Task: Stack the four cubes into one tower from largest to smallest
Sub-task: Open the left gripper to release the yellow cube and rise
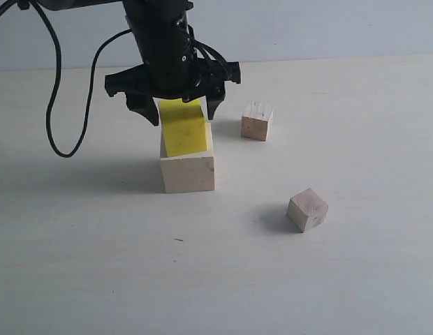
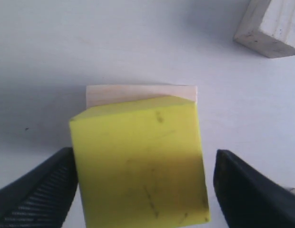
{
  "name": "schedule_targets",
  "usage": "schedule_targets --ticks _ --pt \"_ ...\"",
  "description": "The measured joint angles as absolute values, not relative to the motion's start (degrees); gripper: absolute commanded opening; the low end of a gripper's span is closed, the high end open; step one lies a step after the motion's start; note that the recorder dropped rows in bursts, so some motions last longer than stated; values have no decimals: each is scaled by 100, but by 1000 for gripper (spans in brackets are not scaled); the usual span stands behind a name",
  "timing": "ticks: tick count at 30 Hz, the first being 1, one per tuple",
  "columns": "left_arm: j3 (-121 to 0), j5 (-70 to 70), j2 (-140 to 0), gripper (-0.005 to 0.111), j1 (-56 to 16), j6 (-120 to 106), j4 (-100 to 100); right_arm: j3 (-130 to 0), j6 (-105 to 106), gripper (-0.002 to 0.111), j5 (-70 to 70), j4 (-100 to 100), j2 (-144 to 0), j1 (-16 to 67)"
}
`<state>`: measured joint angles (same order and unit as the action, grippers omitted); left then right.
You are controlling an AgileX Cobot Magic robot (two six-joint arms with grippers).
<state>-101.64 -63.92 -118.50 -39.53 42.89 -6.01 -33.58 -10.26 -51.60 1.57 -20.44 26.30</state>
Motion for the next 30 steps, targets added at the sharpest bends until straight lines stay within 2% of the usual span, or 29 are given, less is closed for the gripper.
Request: schedule_targets --ticks 30 --pt "-10164 -6304 -11850 75 -3953 3883 -601 -3358 -1026 0 -5282 157 -2044 2630"
